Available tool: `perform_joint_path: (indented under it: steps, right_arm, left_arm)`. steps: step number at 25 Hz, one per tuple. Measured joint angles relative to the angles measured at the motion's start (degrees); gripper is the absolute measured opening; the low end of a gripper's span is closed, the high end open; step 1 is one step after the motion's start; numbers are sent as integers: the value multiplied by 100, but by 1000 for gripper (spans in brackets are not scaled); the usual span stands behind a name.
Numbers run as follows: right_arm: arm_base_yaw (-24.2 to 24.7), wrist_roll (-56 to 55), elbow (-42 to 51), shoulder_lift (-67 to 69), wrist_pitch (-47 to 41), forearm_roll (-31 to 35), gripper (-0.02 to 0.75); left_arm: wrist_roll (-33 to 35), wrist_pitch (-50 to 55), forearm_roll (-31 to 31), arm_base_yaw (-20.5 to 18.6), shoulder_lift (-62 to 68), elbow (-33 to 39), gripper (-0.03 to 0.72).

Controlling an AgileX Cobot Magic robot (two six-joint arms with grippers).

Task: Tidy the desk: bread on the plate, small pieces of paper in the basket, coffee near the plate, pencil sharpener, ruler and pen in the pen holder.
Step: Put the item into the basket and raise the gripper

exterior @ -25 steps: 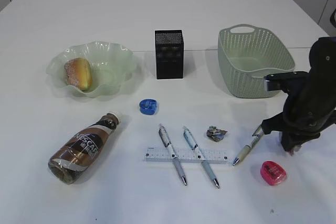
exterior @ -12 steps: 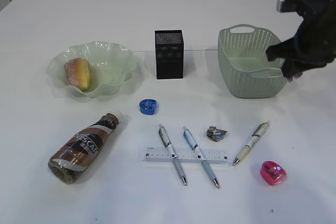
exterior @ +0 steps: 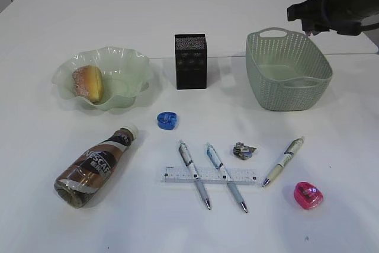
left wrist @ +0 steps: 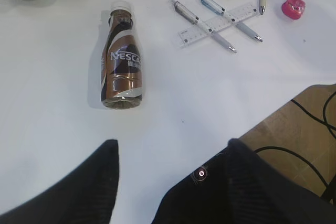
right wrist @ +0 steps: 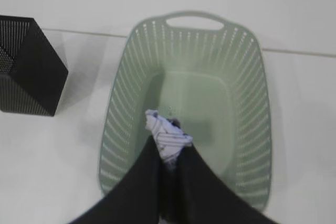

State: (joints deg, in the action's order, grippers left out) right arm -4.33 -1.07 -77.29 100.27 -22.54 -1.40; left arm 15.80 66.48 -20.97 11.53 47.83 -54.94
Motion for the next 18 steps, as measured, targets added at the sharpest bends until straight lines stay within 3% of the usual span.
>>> perform_joint_path:
  steps: [7, 11, 13, 14, 15, 18]
  right_arm:
    - [0, 0, 0, 555, 900, 0, 62]
    - [0, 0, 0, 742, 1374, -9, 179]
    - [0, 0, 0, 882, 1639, -9, 197]
    - [0, 0, 0, 1010, 1811, -13, 258]
    - [0, 0, 0, 1010, 1811, -13, 258]
    - [0, 0, 0, 1102, 2065, -13, 362]
  left_arm:
    - [0, 0, 0, -40, 0, 0, 449]
    - [0, 0, 0, -40, 0, 0, 449]
    - [0, 0, 0, -40, 0, 0, 449]
    - [0, 0, 0, -40, 0, 0, 449]
    - [0, 0, 0, -40, 0, 0, 449]
    - [0, 0, 0, -40, 0, 0, 449]
